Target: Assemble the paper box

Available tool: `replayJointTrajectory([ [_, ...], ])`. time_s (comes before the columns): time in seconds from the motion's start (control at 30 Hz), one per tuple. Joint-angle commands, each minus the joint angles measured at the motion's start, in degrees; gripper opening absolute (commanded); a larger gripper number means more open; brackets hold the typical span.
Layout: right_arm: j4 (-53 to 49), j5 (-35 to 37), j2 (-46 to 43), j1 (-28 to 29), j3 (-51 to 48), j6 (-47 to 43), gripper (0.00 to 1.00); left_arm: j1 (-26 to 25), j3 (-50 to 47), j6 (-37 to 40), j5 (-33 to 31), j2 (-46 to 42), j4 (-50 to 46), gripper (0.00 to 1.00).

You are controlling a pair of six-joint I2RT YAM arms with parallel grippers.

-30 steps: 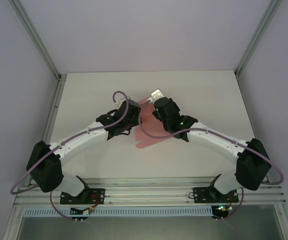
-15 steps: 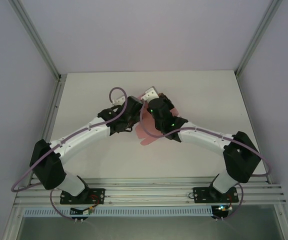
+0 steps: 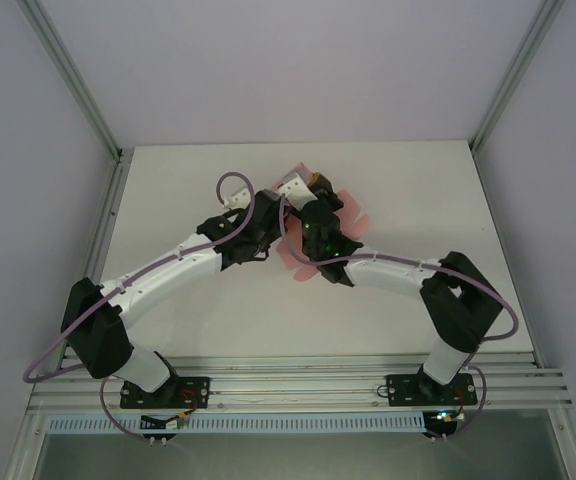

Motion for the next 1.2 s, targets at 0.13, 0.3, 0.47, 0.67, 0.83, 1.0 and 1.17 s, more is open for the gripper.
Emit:
replayJointTrajectory([
  [0.13,-55.5,-10.5,-5.3,-5.7,8.4,32.3,0.13,-1.3,1.0,1.2,-1.4,0.1,-11.0,0.0],
  [0.3,-56.4,-29.8,-12.6,-7.5,4.5,37.4,0.34,-0.6,1.6,3.4,-1.2,0.9,-9.2,0.0],
  [0.47,-60.4,-46.2,-18.1,-8.0,2.7,37.3,0.69,0.7,2.9,8.8,0.1,2.7,-8.0,0.0],
  [0.67,-59.5,-57.3,-28.7,-9.2,-0.6,41.5,1.0,2.6,2.7,15.4,3.1,4.1,-8.2,0.0],
  [0.83,-61.0,-59.3,-38.2,-14.0,-2.9,49.9,1.0,3.9,2.9,29.3,8.2,5.6,-9.1,0.0],
  [1.0,-67.2,-63.3,-45.1,-20.5,-4.8,55.8,1.0,5.5,8.1,50.4,22.9,12.1,-19.2,0.0],
  [1.17,-71.3,-61.2,-47.6,-21.4,-6.2,56.8,1.0,5.5,16.7,61.3,21.4,21.2,-30.6,0.0],
])
